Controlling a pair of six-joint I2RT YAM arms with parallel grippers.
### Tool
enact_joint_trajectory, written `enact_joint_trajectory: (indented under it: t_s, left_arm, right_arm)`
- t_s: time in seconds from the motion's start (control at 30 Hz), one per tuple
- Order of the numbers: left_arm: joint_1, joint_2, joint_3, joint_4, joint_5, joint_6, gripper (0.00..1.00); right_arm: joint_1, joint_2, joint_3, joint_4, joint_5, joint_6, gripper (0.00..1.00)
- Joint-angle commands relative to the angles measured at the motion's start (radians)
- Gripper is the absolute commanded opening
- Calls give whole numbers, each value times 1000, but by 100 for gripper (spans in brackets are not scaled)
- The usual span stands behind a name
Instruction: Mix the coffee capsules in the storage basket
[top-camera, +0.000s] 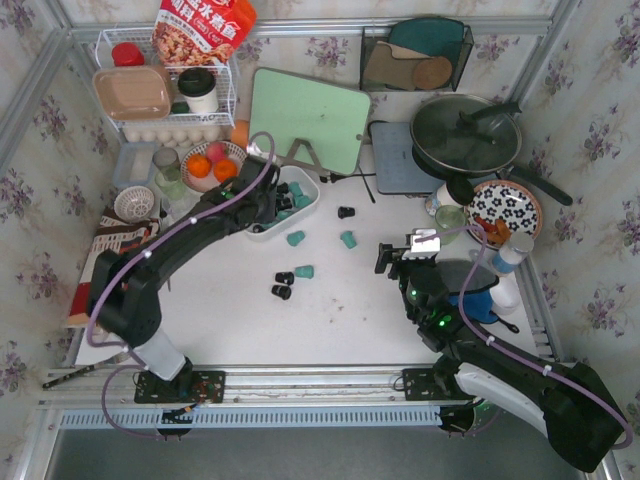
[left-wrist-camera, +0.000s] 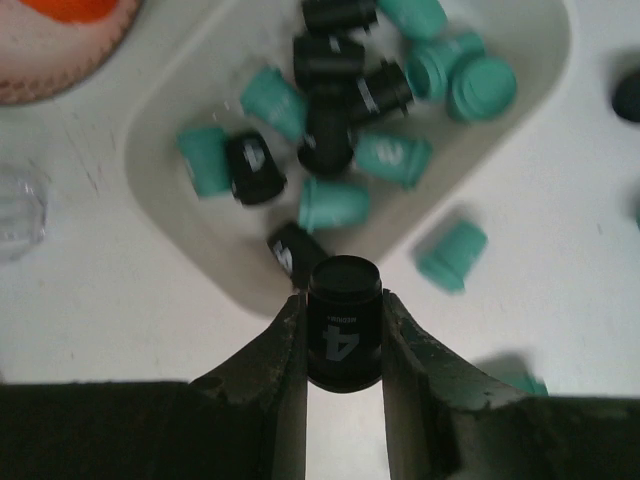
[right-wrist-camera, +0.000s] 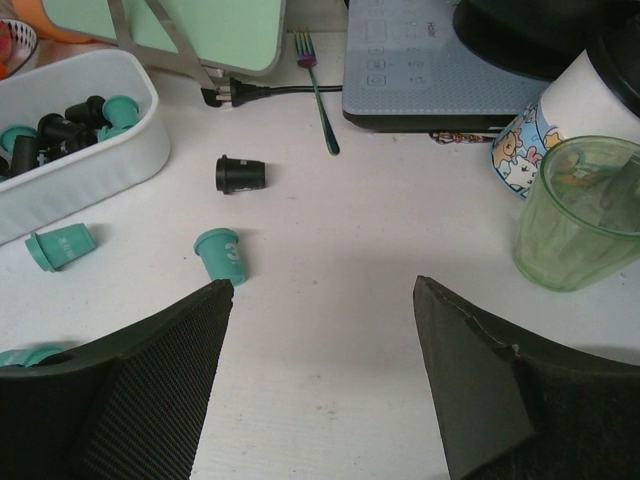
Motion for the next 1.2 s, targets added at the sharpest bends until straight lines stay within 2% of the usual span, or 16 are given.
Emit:
enact_joint_trajectory:
  t_s: [0.0, 0.17, 0.37, 0.47, 0.57, 0.63, 0.67, 0.73, 0.77, 0.97, 1.17]
  left_arm:
    - [54, 111, 85, 113, -20, 52, 23]
    - [101, 268, 215, 83, -48, 48, 24]
    - [130, 399, 300, 43, -36, 21, 29]
    - [133, 430, 315, 34, -68, 10, 34]
    - [138, 429, 312, 41, -88, 4, 45]
    - [138, 407, 305, 42, -93, 2, 50]
    - [138, 392, 294, 46, -93, 0, 64]
    - [138, 345, 256, 60, -97, -7, 73]
    - [138, 316, 235, 66, -98, -13, 75]
    - [122, 118, 33, 111, -104, -49, 73]
    - [80, -104, -229, 168, -93, -70, 71]
  right_arm:
    - [-1, 14, 7, 38, 11, -1, 80]
    - [-1, 17, 8, 38, 6, -2, 80]
    - [-1, 20, 11, 36, -7, 2, 80]
    - [-1, 22, 12, 35, -9, 4, 81]
    - [-1, 21, 14, 32, -13, 5, 81]
    - [-1, 23, 14, 31, -16, 6, 81]
    - [-2, 25, 15, 30, -18, 6, 81]
    - [0, 29, 17, 28, -23, 5, 81]
    - [-1, 33, 18, 27, -29, 5, 81]
    - [-2, 80, 28, 40, -90, -2, 80]
    - [-1, 203, 63, 57, -160, 21, 80]
